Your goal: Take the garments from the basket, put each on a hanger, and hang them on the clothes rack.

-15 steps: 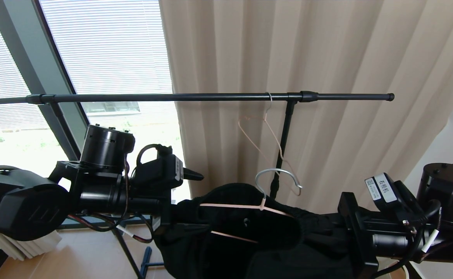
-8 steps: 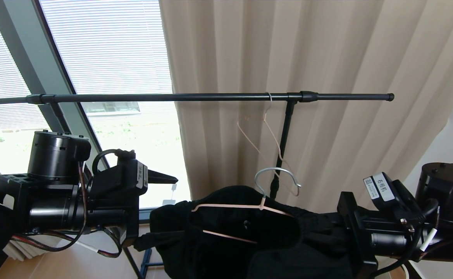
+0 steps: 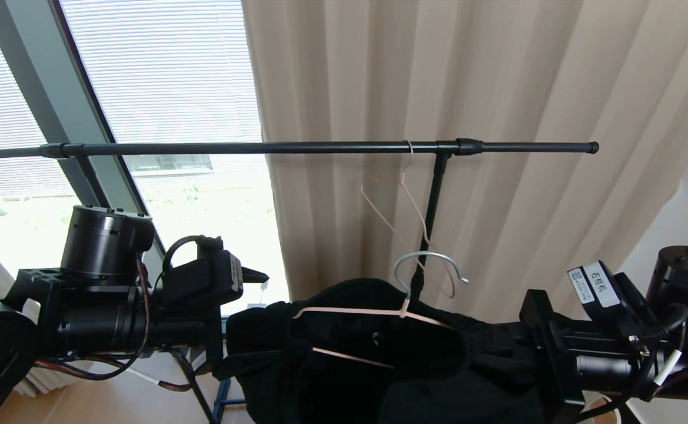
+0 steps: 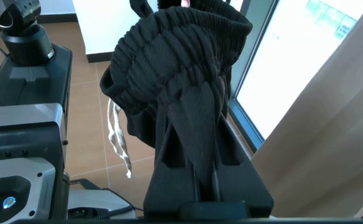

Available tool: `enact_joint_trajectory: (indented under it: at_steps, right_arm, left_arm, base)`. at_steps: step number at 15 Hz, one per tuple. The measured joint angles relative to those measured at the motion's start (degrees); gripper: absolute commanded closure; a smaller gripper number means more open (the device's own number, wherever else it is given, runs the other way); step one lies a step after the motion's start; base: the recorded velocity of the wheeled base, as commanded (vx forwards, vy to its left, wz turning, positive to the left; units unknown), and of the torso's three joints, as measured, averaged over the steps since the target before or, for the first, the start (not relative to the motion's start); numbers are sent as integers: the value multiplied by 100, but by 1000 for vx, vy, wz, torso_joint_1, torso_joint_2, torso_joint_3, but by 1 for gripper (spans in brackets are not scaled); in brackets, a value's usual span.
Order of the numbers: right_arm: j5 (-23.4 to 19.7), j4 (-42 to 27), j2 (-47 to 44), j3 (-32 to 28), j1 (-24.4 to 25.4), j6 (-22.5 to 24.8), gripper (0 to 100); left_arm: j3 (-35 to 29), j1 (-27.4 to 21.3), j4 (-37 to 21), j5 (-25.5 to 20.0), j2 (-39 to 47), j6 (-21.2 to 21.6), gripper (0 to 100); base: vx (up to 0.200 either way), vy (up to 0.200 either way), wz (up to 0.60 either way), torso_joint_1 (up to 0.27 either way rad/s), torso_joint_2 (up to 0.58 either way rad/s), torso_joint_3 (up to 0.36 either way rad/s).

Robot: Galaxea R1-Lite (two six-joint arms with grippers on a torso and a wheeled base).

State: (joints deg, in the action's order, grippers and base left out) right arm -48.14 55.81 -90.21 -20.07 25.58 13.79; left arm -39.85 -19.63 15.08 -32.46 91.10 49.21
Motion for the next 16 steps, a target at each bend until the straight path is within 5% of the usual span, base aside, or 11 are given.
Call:
enact_joint_trajectory:
  at_steps: [5,14,15,16]
  right_arm:
    - [-49,0,27,28,22,115,100]
    - [-332,2,28,63,24,123,100]
    - [-334,2,28,61,24,123,100]
    - [-332,5,27,56,24,121,100]
  left_arm:
    - [-427,-429,18,162,252,-694,0]
    - [-563,-909,29,94,488,-764,0]
    - [-557,-950,27,94,492,-764,100]
    - [-553,-973,29,94,495,-764,100]
  base:
    - [0,0,0,0,0,0]
    - [0,0,0,0,0,0]
    - [0,0,0,0,0,0]
    - [0,0,0,0,0,0]
